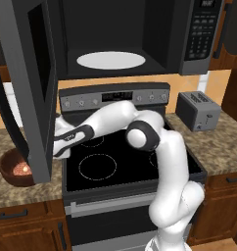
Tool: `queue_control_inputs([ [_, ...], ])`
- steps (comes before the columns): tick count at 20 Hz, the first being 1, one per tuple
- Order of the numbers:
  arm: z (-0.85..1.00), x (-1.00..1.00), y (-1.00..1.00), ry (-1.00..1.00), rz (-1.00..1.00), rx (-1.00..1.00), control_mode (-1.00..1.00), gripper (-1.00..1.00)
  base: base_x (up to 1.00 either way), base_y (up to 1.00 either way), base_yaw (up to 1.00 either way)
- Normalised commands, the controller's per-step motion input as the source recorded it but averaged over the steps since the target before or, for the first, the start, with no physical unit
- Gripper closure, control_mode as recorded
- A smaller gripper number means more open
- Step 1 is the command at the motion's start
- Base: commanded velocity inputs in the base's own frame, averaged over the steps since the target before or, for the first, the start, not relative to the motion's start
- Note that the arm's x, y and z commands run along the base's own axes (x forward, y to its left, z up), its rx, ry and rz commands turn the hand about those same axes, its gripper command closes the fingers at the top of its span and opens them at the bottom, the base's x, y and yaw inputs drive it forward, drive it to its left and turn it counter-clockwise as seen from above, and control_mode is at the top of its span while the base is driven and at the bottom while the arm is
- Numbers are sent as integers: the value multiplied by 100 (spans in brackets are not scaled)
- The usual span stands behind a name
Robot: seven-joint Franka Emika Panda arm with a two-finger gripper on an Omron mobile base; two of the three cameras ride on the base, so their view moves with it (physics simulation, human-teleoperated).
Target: Open the microwave, place the bowl with waffle inside the microwave, then close the microwave door and turn it on.
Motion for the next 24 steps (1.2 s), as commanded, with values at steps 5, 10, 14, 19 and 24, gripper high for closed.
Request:
queue_control_inputs([
  [5, -1, 0, -52, -10, -13, 14, -100, 100, 0, 0, 0],
  [10, 36, 0, -74, -17, -19, 34, -100, 100, 0, 0, 0],
  [14, 75, -18, -74, -8, -21, 18, -100, 100, 0, 0, 0],
  [19, 97, -19, -89, 2, -17, 0, -100, 100, 0, 0, 0],
  [24, 99, -18, -83, 17, -11, -12, -100, 100, 0, 0, 0],
])
